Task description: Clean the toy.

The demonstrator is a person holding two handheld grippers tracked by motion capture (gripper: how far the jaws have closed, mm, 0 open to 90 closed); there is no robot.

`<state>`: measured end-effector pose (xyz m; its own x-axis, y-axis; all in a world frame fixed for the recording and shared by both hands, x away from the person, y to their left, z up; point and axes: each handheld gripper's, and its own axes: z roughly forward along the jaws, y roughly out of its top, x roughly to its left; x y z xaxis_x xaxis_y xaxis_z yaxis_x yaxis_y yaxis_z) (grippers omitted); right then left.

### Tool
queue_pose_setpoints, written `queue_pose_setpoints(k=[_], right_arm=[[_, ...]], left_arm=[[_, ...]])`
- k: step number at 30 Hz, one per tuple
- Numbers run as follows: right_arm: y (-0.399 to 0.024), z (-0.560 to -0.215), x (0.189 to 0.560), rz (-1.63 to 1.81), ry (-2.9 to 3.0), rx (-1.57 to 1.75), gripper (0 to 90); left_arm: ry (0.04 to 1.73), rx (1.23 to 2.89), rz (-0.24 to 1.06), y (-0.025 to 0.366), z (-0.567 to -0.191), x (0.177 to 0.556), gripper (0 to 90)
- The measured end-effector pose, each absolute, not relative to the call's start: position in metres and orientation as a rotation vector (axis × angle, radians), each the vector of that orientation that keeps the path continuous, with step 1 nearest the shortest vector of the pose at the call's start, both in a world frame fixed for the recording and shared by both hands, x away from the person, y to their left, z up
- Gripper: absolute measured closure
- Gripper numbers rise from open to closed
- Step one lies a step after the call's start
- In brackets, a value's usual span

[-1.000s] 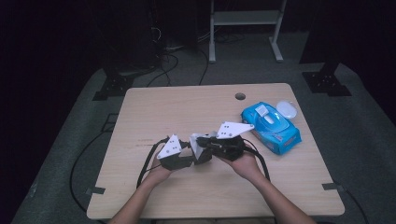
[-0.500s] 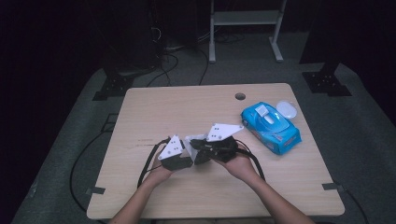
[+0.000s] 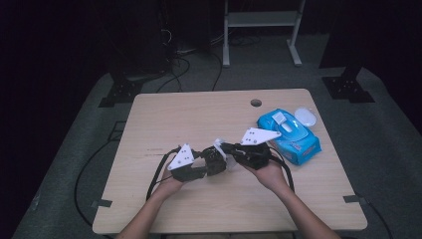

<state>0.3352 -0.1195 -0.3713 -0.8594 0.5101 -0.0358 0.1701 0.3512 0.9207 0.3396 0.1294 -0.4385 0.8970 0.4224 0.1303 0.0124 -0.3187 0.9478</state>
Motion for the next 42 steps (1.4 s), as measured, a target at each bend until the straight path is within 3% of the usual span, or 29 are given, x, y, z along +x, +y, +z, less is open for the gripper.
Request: queue_pose_setpoints(k=[20,42], right_arm=[[-0.065,-0.365,0.325,1.48,2.399,0.439,86.4],[-0.113,-0.371,0.331,1.506,2.297,0.6,86.4]], left_arm=[[0.318,1.865,0.432,0.129,-0.438,0.339,57.4],[0.312,1.838,0.433,0.132,-0.433,0.339,59.3]])
